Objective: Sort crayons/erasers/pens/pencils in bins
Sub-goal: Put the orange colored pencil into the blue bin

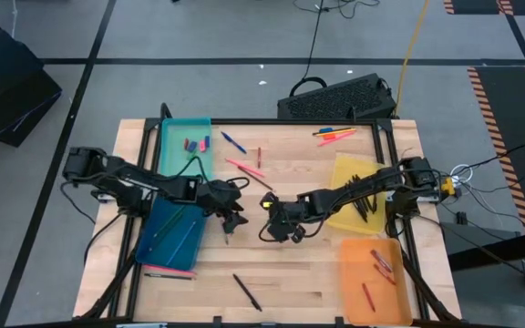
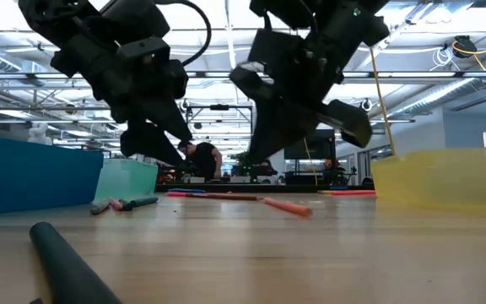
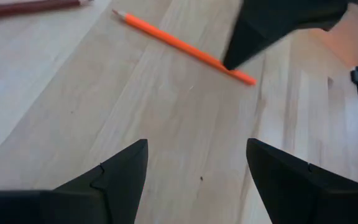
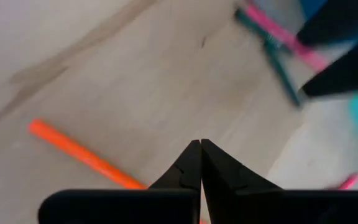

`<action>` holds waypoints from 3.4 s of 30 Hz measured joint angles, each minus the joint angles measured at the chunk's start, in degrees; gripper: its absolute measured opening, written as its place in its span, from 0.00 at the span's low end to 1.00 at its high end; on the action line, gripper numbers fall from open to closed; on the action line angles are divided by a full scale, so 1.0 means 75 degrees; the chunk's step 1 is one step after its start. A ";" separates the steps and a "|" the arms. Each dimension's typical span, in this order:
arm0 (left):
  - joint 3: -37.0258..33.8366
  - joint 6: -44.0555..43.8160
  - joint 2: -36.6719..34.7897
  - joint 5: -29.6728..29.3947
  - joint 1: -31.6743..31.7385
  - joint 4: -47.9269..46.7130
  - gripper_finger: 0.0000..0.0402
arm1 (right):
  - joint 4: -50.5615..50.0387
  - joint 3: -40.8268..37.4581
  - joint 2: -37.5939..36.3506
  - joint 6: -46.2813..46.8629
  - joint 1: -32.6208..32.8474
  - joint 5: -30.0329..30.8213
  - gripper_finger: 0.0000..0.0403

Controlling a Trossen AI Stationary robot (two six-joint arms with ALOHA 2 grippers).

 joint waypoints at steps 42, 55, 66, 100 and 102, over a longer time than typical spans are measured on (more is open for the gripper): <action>-0.0614 0.2620 -0.1157 -0.1502 -0.0591 -0.0361 0.68 | -0.1631 0.0024 0.2171 1.5301 0.1803 0.5507 0.24; -0.1221 0.2298 -0.1139 -0.1930 -0.1390 -0.0115 0.68 | 0.4123 -0.1791 0.2090 1.0682 0.1702 0.5573 0.03; -0.0608 0.4876 -0.1031 -0.1759 -0.1082 -0.0184 0.68 | 0.5489 -0.1830 0.1586 0.7923 0.1565 0.3900 0.03; 0.2357 0.4752 0.2442 -0.1315 -0.0754 -0.1842 0.04 | 0.6009 -0.1815 0.1305 0.6831 0.1398 0.3402 0.15; 0.2498 0.4562 0.2236 -0.1538 -0.0826 -0.2380 0.04 | 0.5847 -0.1813 0.0993 0.6670 0.1444 0.3374 0.23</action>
